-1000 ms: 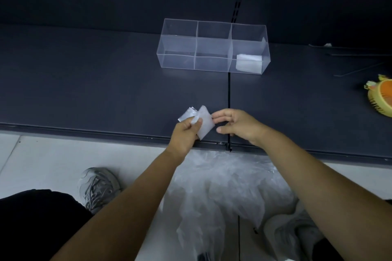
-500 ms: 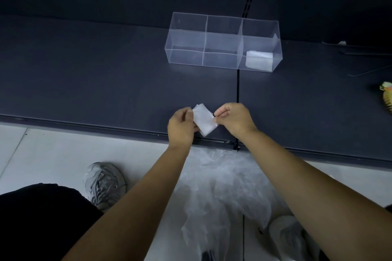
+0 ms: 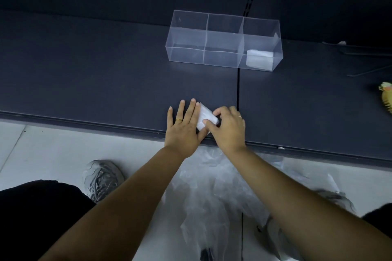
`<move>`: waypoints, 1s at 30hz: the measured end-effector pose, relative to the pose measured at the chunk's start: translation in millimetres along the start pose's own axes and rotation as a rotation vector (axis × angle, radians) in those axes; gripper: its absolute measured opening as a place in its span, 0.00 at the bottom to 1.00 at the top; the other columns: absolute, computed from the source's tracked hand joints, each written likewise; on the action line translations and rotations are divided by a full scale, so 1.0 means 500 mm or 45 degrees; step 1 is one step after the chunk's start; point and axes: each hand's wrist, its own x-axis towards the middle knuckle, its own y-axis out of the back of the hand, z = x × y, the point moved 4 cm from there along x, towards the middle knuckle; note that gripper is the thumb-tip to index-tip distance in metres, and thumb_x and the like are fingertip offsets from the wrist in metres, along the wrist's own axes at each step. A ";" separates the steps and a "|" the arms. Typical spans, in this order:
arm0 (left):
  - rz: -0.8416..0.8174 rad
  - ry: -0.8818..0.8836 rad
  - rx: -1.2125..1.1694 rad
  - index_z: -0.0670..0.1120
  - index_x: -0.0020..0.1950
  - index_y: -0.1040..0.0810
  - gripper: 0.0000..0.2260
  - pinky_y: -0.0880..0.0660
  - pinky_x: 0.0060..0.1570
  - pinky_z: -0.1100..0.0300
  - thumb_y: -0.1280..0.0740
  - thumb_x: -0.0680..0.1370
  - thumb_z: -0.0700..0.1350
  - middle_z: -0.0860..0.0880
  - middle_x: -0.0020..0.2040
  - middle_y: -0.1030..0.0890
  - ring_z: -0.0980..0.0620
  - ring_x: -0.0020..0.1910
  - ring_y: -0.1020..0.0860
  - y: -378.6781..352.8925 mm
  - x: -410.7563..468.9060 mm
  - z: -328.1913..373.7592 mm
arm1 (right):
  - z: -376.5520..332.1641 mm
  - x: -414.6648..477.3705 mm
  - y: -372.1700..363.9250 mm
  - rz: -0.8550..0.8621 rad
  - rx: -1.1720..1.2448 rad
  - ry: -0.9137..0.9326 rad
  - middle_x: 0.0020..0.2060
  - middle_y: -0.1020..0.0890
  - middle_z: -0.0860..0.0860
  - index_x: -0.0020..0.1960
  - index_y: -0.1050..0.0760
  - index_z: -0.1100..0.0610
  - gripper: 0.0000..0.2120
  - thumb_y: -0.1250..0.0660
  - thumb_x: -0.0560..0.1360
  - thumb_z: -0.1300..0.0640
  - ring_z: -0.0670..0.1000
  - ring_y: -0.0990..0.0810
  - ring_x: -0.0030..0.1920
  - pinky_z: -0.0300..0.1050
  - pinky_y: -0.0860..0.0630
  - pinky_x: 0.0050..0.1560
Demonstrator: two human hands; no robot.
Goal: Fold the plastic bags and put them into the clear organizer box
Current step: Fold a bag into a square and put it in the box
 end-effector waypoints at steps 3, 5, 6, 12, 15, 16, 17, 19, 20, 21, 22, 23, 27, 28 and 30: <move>-0.033 -0.007 0.005 0.48 0.78 0.63 0.40 0.65 0.73 0.43 0.69 0.71 0.70 0.51 0.79 0.59 0.47 0.77 0.61 0.007 0.003 -0.007 | 0.020 -0.016 -0.002 0.181 -0.119 0.004 0.51 0.26 0.52 0.52 0.25 0.53 0.15 0.29 0.72 0.46 0.53 0.29 0.54 0.47 0.38 0.54; -0.052 -0.020 0.013 0.48 0.78 0.63 0.43 0.64 0.73 0.43 0.69 0.69 0.72 0.51 0.79 0.60 0.46 0.77 0.62 0.013 0.003 -0.010 | 0.034 -0.015 0.003 0.242 -0.163 0.005 0.50 0.26 0.53 0.51 0.25 0.55 0.13 0.29 0.72 0.47 0.55 0.28 0.54 0.48 0.39 0.53; -0.061 -0.024 0.016 0.48 0.78 0.63 0.44 0.63 0.73 0.42 0.68 0.69 0.72 0.51 0.79 0.60 0.46 0.77 0.62 0.016 0.003 -0.011 | 0.039 -0.011 0.007 0.256 -0.169 -0.003 0.49 0.26 0.54 0.50 0.24 0.55 0.12 0.30 0.73 0.48 0.56 0.28 0.53 0.48 0.39 0.53; -0.074 -0.008 0.002 0.48 0.78 0.63 0.47 0.63 0.73 0.41 0.68 0.66 0.74 0.51 0.79 0.61 0.46 0.77 0.64 0.018 0.002 -0.008 | 0.045 0.005 0.021 0.224 -0.135 -0.107 0.51 0.26 0.54 0.51 0.24 0.54 0.07 0.35 0.77 0.51 0.56 0.29 0.56 0.46 0.42 0.51; -0.081 -0.005 -0.015 0.48 0.78 0.64 0.47 0.62 0.73 0.41 0.68 0.66 0.75 0.51 0.79 0.62 0.46 0.77 0.64 0.015 0.004 -0.010 | 0.030 -0.005 0.009 0.158 -0.082 -0.099 0.50 0.27 0.52 0.49 0.23 0.52 0.08 0.34 0.76 0.49 0.54 0.30 0.56 0.44 0.44 0.51; -0.088 -0.003 -0.022 0.48 0.78 0.64 0.47 0.62 0.73 0.40 0.67 0.66 0.75 0.51 0.79 0.62 0.46 0.77 0.64 0.014 0.005 -0.009 | 0.023 -0.008 0.004 0.125 -0.066 -0.106 0.50 0.28 0.50 0.47 0.23 0.52 0.08 0.31 0.74 0.48 0.52 0.31 0.55 0.43 0.44 0.52; -0.093 0.003 -0.027 0.48 0.78 0.65 0.47 0.63 0.73 0.41 0.67 0.66 0.75 0.51 0.79 0.62 0.46 0.77 0.64 0.013 0.005 -0.009 | 0.016 -0.010 0.001 0.104 -0.051 -0.118 0.50 0.29 0.49 0.45 0.23 0.52 0.08 0.29 0.72 0.49 0.51 0.31 0.55 0.43 0.43 0.53; -0.096 0.034 -0.039 0.47 0.77 0.66 0.46 0.63 0.73 0.41 0.67 0.67 0.74 0.50 0.79 0.63 0.46 0.76 0.65 0.012 0.002 -0.007 | 0.000 -0.011 0.000 0.105 -0.025 -0.127 0.49 0.28 0.49 0.41 0.24 0.53 0.08 0.27 0.71 0.51 0.49 0.30 0.53 0.42 0.39 0.55; -0.094 0.056 -0.050 0.47 0.77 0.67 0.46 0.64 0.73 0.41 0.67 0.67 0.74 0.50 0.78 0.64 0.46 0.76 0.65 0.012 -0.001 -0.005 | -0.009 -0.011 0.001 0.121 -0.003 -0.122 0.48 0.26 0.49 0.40 0.25 0.54 0.08 0.27 0.71 0.53 0.50 0.28 0.52 0.43 0.35 0.55; -0.094 0.079 -0.061 0.46 0.76 0.68 0.45 0.64 0.73 0.41 0.66 0.68 0.73 0.49 0.78 0.64 0.46 0.76 0.66 0.011 -0.005 -0.002 | -0.017 -0.011 0.001 0.134 0.035 -0.118 0.47 0.25 0.49 0.39 0.26 0.54 0.08 0.27 0.71 0.55 0.50 0.26 0.49 0.44 0.30 0.52; -0.100 0.100 -0.073 0.46 0.76 0.69 0.45 0.65 0.73 0.41 0.65 0.68 0.73 0.48 0.78 0.64 0.46 0.76 0.66 0.011 -0.010 0.003 | -0.025 -0.011 0.001 0.135 0.098 -0.128 0.45 0.23 0.49 0.39 0.27 0.55 0.08 0.27 0.71 0.57 0.50 0.24 0.46 0.44 0.27 0.48; -0.110 0.114 -0.087 0.45 0.76 0.69 0.45 0.65 0.72 0.41 0.63 0.69 0.73 0.48 0.78 0.65 0.46 0.76 0.66 0.010 -0.014 0.009 | -0.029 -0.011 -0.001 0.122 0.185 -0.156 0.42 0.22 0.49 0.40 0.27 0.56 0.08 0.28 0.72 0.59 0.50 0.23 0.43 0.44 0.25 0.44; -0.201 0.168 -0.444 0.46 0.77 0.65 0.49 0.68 0.71 0.46 0.43 0.71 0.71 0.50 0.79 0.63 0.50 0.76 0.66 0.025 -0.018 0.027 | -0.021 0.003 0.010 -0.044 0.602 -0.285 0.40 0.21 0.48 0.50 0.28 0.56 0.11 0.30 0.71 0.66 0.47 0.22 0.40 0.30 0.28 0.37; -0.224 0.202 -0.620 0.47 0.78 0.62 0.50 0.67 0.72 0.47 0.37 0.70 0.69 0.51 0.79 0.60 0.51 0.77 0.64 0.036 -0.015 0.024 | -0.016 0.009 0.026 -0.075 0.697 -0.276 0.40 0.20 0.50 0.51 0.28 0.56 0.13 0.30 0.71 0.67 0.47 0.23 0.39 0.30 0.28 0.37; -0.271 0.274 -1.062 0.48 0.79 0.56 0.51 0.57 0.75 0.51 0.28 0.68 0.64 0.52 0.79 0.52 0.54 0.77 0.55 0.064 -0.006 0.011 | -0.010 0.023 0.071 -0.125 0.843 -0.208 0.37 0.20 0.52 0.50 0.27 0.55 0.15 0.30 0.70 0.70 0.48 0.24 0.36 0.35 0.27 0.40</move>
